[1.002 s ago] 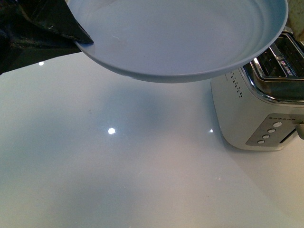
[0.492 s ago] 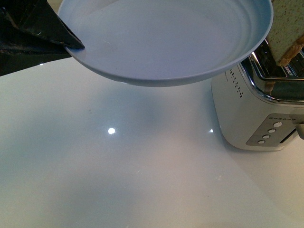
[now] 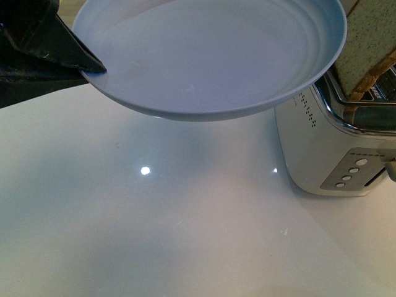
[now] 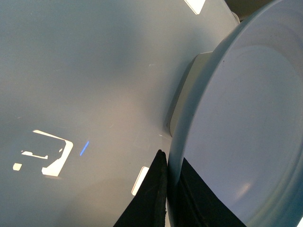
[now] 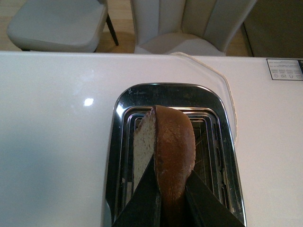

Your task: Left arm holds plate, right arm toasts bread

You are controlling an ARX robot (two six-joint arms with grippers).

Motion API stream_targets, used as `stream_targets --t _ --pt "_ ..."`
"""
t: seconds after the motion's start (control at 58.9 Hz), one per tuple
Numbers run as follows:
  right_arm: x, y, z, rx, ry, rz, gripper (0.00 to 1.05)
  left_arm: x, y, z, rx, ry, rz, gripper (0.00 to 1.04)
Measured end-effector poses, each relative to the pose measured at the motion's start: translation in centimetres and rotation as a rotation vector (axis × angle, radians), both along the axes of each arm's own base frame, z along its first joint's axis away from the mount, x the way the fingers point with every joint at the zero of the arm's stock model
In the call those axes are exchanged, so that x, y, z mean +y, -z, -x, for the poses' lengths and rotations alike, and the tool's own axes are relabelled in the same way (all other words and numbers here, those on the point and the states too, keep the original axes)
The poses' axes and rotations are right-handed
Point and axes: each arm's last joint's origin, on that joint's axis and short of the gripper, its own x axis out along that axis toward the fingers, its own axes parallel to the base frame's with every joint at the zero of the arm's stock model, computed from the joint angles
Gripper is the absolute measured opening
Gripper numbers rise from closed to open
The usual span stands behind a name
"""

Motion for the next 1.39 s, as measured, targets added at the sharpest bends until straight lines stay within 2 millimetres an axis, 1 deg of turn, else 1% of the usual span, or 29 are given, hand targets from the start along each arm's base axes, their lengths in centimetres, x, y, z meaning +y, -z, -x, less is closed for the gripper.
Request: stream_targets --t 0.34,0.645,0.9,0.951,0.968,1.002,1.019,1.07,1.138,1.155,1.206,1.256,1.29,1.307,1.341,1.392 --pt "-0.7 1.5 -0.7 0.044 0.016 -0.005 0.03 0.1 0.0 -0.1 -0.004 -0.003 0.003 0.03" --pt "-0.5 2.1 -0.8 0.07 -0.002 -0.01 0.03 0.2 0.1 -0.1 0.0 -0.006 0.002 0.03" --pt "-0.1 3.0 -0.3 0.086 -0.02 -0.01 0.04 0.4 0.2 -0.1 -0.002 -0.002 -0.003 0.03" --pt "-0.1 3.2 -0.2 0.091 -0.022 -0.01 0.11 0.4 0.2 -0.1 -0.003 -0.002 -0.005 0.03" --pt "-0.1 3.4 -0.2 0.097 -0.026 -0.012 0.17 0.4 0.2 -0.1 -0.004 -0.002 -0.005 0.03" --pt "-0.1 3.7 0.0 0.107 -0.033 -0.016 0.24 0.4 0.2 -0.1 -0.004 -0.002 -0.006 0.03" --pt "-0.1 3.8 0.0 0.11 -0.033 -0.016 0.25 0.5 0.2 -0.1 -0.004 -0.003 -0.006 0.03" --pt "0.0 4.3 0.1 0.128 -0.037 -0.019 0.36 0.5 0.2 -0.2 -0.004 -0.002 -0.006 0.03" --pt "0.0 4.5 0.2 0.138 -0.038 -0.021 0.45 0.5 0.2 -0.2 -0.005 0.0 -0.008 0.03" --pt "0.0 4.6 0.2 0.141 -0.039 -0.021 0.48 0.5 0.2 -0.2 -0.006 -0.001 -0.008 0.03" --pt "0.0 4.7 0.3 0.143 -0.04 -0.022 0.53 0.5 0.2 -0.2 -0.006 0.0 -0.009 0.03" --pt "0.0 4.7 0.3 0.144 -0.041 -0.028 0.64 0.6 0.2 -0.2 -0.007 -0.003 -0.01 0.03" --pt "0.0 4.7 0.3 0.143 -0.04 -0.03 0.68 0.6 0.2 -0.2 -0.007 -0.003 -0.01 0.03" --pt "0.0 4.7 0.3 0.14 -0.039 -0.033 0.73 0.7 0.2 -0.2 -0.007 -0.004 -0.01 0.03" --pt "0.0 4.6 0.3 0.137 -0.038 -0.035 0.76 0.7 0.2 -0.3 -0.008 -0.003 -0.011 0.03" --pt "0.0 4.5 0.5 0.127 -0.033 -0.047 0.85 0.7 0.2 -0.3 -0.008 -0.002 -0.01 0.03"
